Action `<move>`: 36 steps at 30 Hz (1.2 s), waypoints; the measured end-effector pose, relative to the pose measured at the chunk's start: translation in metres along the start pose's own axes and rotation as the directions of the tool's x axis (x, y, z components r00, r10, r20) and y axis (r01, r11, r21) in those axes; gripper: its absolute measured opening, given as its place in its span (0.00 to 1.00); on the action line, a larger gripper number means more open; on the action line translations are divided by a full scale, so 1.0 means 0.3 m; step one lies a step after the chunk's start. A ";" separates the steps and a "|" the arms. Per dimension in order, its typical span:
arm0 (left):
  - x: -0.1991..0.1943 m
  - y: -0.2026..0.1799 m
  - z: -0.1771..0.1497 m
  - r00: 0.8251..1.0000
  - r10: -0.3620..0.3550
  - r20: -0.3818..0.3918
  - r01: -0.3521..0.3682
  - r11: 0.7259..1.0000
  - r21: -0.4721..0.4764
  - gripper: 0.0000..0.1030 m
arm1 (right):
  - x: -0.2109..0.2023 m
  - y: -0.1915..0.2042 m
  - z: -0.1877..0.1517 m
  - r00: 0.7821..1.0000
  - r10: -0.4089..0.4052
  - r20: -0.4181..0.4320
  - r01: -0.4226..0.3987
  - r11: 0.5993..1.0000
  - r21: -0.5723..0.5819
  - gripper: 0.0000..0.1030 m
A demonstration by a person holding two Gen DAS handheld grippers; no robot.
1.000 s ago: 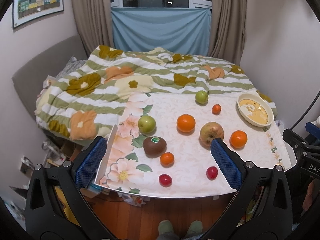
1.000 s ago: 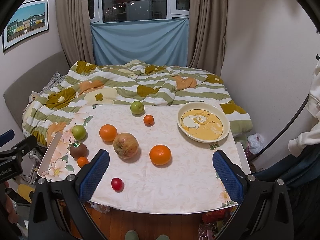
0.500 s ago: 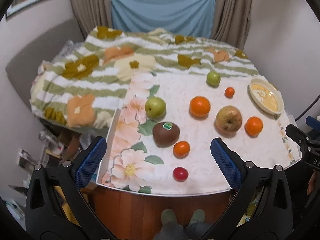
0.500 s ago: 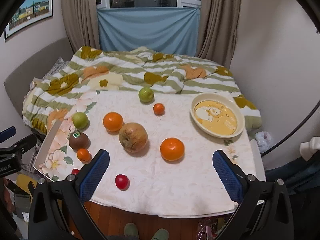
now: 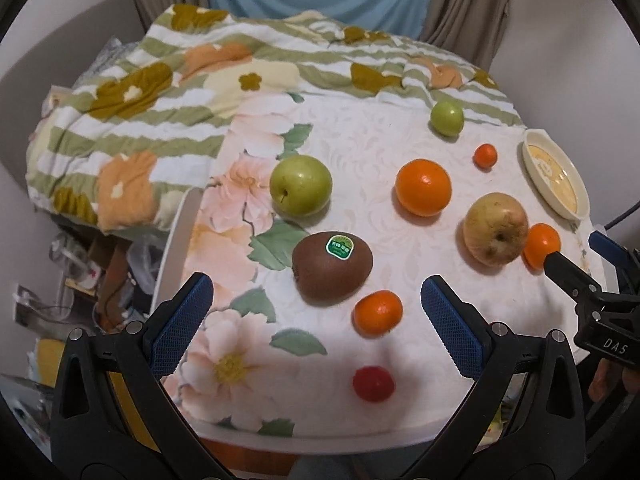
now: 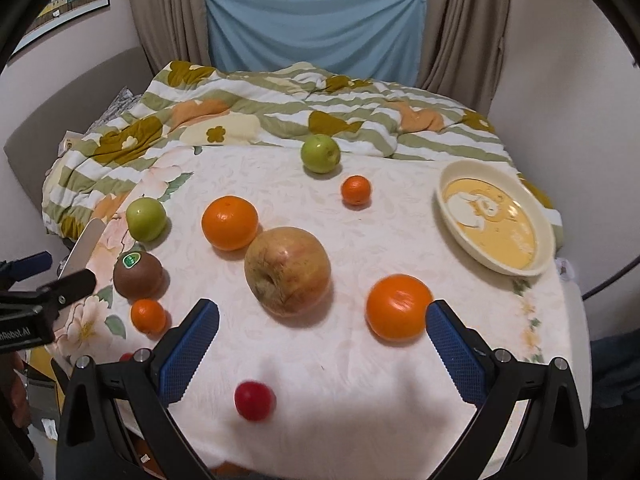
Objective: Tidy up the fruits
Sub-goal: 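Grasp the kiwi with the left tool while the right tool grasps the large apple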
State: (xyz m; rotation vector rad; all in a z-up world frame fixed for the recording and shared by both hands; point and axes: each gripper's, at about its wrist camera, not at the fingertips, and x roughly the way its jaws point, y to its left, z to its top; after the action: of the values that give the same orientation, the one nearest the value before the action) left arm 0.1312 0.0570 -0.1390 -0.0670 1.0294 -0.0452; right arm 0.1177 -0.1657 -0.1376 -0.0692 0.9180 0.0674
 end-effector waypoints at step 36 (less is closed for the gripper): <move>0.292 -0.071 0.028 0.978 0.131 -0.163 -0.159 0.972 -0.171 0.70 | 0.302 0.035 0.024 0.978 0.127 -0.168 -0.179 0.921 -0.345 0.74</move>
State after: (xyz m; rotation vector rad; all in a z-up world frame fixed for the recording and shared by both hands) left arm 0.1833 0.0302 -0.2080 -0.1578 1.1858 0.1809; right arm 0.1775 -0.1520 -0.2055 -0.3463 1.0455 0.3812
